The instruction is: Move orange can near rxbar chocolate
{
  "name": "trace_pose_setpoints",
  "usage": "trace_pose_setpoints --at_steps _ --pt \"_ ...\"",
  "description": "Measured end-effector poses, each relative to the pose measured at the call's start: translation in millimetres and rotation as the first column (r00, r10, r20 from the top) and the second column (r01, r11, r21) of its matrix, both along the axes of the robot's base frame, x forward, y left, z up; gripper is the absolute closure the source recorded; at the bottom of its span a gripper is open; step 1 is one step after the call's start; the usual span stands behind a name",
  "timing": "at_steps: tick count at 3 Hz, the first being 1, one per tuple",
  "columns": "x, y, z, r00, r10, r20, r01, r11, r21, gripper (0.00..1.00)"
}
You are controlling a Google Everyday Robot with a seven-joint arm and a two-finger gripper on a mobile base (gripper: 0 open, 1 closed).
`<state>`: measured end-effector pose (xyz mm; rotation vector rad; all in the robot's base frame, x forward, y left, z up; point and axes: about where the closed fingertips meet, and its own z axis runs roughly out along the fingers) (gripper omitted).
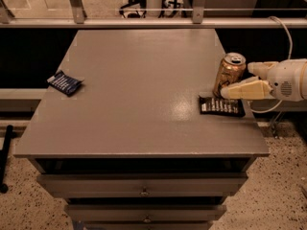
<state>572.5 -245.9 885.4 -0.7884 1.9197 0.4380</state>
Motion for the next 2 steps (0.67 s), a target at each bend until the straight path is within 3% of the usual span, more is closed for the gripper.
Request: trace_pose_setpoints --at_steps 1,2 --pt "-14 -14 -6 0.9999 0.004 -0.015 -0.004 1.000 0.007 0.00" --pt "-25 -64 -9 0.9996 0.029 0.002 -0.029 0.997 0.065 0.00"
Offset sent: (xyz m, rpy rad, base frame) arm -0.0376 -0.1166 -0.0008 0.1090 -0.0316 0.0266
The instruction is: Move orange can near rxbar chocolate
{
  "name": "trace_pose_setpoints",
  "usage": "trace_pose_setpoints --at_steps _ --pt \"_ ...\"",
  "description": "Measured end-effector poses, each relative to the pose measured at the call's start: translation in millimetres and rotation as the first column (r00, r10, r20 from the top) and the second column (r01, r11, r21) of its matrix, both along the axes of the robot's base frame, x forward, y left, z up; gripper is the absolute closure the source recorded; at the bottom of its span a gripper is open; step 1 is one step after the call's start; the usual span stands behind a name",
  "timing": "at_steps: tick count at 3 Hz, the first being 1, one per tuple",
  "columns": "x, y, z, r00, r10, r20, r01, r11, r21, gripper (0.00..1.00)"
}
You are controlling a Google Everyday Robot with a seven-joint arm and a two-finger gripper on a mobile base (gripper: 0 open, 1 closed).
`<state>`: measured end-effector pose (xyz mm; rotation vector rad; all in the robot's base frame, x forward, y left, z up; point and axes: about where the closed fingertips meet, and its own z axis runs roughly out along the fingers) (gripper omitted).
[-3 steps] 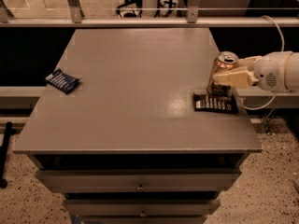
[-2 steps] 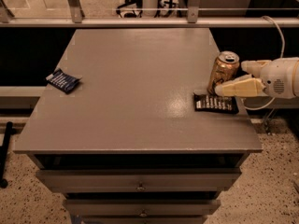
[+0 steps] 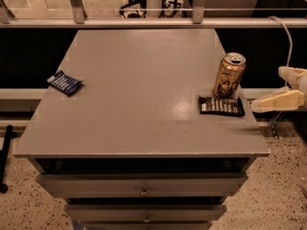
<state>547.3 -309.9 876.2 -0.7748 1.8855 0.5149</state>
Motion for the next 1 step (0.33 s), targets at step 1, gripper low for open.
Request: trace_pose_setpoints --at_steps 1 --pt "9.1 -37.4 25.3 0.9976 0.021 0.066 -0.023 0.999 0.037 0.00"
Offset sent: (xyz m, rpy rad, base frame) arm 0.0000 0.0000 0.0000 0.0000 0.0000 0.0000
